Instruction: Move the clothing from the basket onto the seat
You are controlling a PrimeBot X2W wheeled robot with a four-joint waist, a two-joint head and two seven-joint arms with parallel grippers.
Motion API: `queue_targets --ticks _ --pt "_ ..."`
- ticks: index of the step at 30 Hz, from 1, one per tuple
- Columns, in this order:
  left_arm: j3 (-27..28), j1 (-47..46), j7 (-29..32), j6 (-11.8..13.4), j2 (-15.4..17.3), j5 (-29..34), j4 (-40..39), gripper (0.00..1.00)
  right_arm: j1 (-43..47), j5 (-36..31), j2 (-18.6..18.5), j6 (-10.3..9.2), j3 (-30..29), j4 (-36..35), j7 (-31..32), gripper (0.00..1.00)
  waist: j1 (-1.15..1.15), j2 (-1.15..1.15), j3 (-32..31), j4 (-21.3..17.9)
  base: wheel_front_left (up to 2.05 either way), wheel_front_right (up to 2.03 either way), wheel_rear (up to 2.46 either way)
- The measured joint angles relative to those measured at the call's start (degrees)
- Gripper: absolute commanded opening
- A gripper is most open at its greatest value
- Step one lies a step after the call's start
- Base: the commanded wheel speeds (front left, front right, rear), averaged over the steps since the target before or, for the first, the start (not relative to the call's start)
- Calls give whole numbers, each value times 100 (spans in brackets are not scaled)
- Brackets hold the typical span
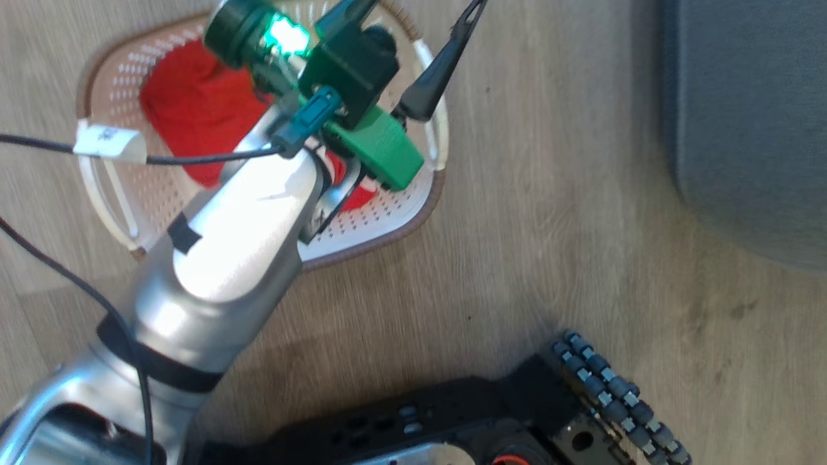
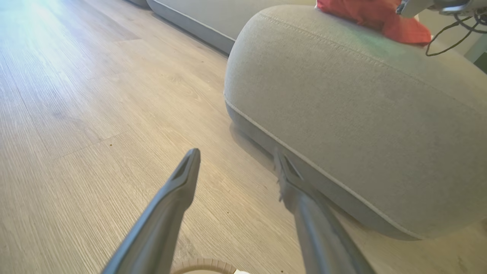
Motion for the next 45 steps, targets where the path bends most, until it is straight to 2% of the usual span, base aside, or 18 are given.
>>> queue_targets --ticks 4,11,16,17,24,35,40,45 --pt "-2 299 -102 26 -4 -154 154 100 639 63 53 0 623 -443 -1 100 -2 0 -389 -82 0 0 0" --pt "31 1044 -283 40 -49 -479 452 100 2697 513 226 0 1504 -1648 0 100 -2 0 -1336 -172 0 0 0" --pt "209 1732 -326 55 -129 -753 577 100 3945 699 322 0 1822 -2506 0 100 -2 1 -2166 -190 0 0 0" --pt "324 2053 -326 98 -164 -829 603 100 4367 713 405 0 1869 -2772 0 100 -2 1 -2507 -177 0 0 0" --pt "925 3046 -327 222 -248 -886 505 100 5805 487 732 0 1913 -3457 0 100 -3 1 -3578 70 0 0 0" --pt "2149 4364 -326 328 -280 -818 493 100 7078 -406 1470 0 2158 -3895 0 100 -2 1 -4598 899 0 0 0" --pt "2599 4859 -326 294 -359 -673 478 100 7542 -556 1803 0 2295 -3793 0 100 -2 1 -4963 1121 0 0 0" --pt "2943 5140 -326 224 -420 -497 419 100 7736 -569 1929 0 2215 -3675 0 100 -2 1 -5171 1226 0 0 0"
